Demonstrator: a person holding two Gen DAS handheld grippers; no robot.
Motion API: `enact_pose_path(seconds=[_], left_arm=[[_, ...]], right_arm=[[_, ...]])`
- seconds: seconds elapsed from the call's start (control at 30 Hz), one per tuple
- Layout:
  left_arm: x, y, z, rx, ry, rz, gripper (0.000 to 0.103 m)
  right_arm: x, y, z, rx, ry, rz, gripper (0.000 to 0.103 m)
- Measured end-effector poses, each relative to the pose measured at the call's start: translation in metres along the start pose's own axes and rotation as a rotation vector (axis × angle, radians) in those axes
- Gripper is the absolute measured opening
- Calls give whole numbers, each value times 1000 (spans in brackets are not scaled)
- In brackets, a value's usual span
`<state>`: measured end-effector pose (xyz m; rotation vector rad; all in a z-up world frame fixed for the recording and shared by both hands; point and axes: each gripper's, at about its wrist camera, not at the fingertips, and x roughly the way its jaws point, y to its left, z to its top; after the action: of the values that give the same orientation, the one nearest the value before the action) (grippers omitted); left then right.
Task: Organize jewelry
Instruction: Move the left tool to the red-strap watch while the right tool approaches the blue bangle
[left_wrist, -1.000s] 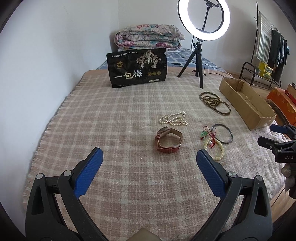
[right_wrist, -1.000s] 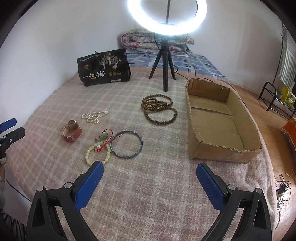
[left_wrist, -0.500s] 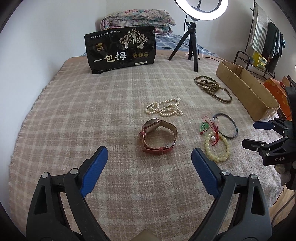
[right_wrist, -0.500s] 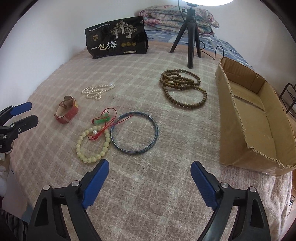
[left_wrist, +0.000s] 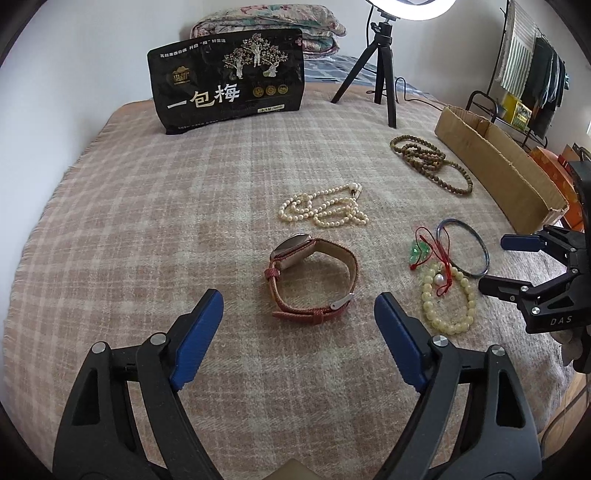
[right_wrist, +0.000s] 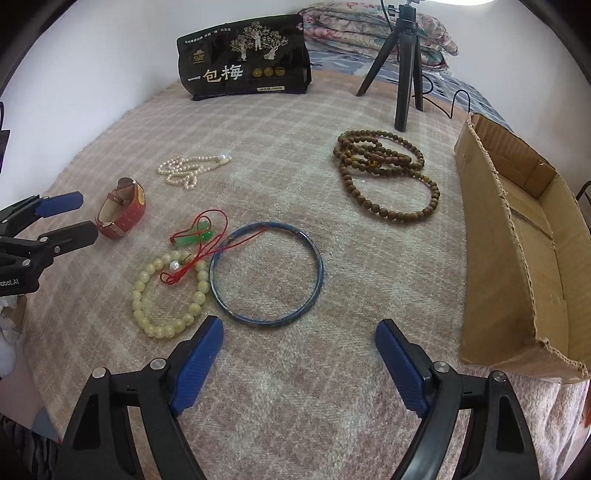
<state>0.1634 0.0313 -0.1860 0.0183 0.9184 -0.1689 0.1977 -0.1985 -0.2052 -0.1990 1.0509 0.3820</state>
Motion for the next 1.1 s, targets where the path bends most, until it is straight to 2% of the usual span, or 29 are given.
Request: enact_pose_path(seconds=[0.3, 0.73, 1.1], left_arm=[[23, 4, 7, -56, 26, 6, 86], [33, 6, 5, -55, 39, 4, 86], [35, 6, 8, -52, 35, -15, 68]], right_arm=[[5, 1, 5, -29, -4, 4, 87], [15, 5, 18, -54, -10, 7, 88], [27, 8, 31, -62, -18, 19, 89]])
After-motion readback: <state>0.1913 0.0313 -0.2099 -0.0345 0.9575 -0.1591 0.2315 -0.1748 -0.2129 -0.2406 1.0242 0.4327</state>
